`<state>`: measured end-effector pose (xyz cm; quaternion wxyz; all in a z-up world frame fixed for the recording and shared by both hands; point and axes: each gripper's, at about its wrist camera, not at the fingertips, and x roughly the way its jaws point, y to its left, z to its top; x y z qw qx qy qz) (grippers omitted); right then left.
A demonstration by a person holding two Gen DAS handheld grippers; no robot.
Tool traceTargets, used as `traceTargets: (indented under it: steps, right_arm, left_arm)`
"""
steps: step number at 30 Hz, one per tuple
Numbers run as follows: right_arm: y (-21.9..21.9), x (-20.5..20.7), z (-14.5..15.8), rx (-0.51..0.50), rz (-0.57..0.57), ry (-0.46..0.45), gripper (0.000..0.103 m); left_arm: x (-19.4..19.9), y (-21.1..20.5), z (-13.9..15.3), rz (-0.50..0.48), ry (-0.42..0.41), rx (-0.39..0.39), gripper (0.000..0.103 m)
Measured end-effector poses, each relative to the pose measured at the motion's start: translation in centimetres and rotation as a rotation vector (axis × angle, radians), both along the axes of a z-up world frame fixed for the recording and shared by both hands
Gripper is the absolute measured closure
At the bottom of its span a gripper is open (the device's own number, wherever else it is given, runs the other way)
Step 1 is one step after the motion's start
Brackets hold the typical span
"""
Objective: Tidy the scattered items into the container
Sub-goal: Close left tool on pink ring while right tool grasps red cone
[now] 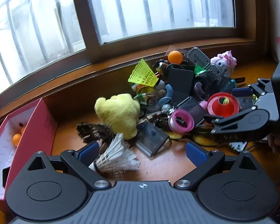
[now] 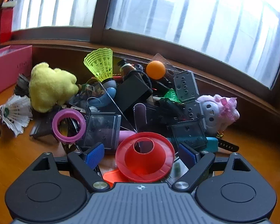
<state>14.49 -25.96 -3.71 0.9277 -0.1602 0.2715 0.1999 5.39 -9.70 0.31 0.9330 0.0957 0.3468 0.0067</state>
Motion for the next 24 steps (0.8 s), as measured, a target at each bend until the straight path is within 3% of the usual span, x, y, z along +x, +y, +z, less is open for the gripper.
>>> traceTargets:
  steps: [5,9,14,16,24]
  right_arm:
    - [-0.1,0.8,-0.4,0.016,-0.001,0.006,0.014]
    - [-0.5,1.1,-0.6,0.032,0.005,0.007,0.018]
    - [-0.8,1.3,-0.8,0.065,0.011,0.032,0.032]
    - [-0.8,1.4,-0.8,0.065,0.006,0.031,0.032]
    - [-1.0,1.7,-0.8,0.076,-0.013,0.029,0.032]
  left_arm:
    - [2.1,-1.0,-0.3,-0.046,-0.004,0.024,0.005]
    - [4.1,-2.5,-1.3,-0.138,0.005,0.061,0.009]
    - [6.1,-4.2,-3.6,-0.237,0.055,0.114,0.030]
    - [6.7,-4.3,-4.4,-0.250,0.077,0.103,0.037]
    - [7.6,-3.4,-5.1,-0.275,0.102,0.029,0.049]
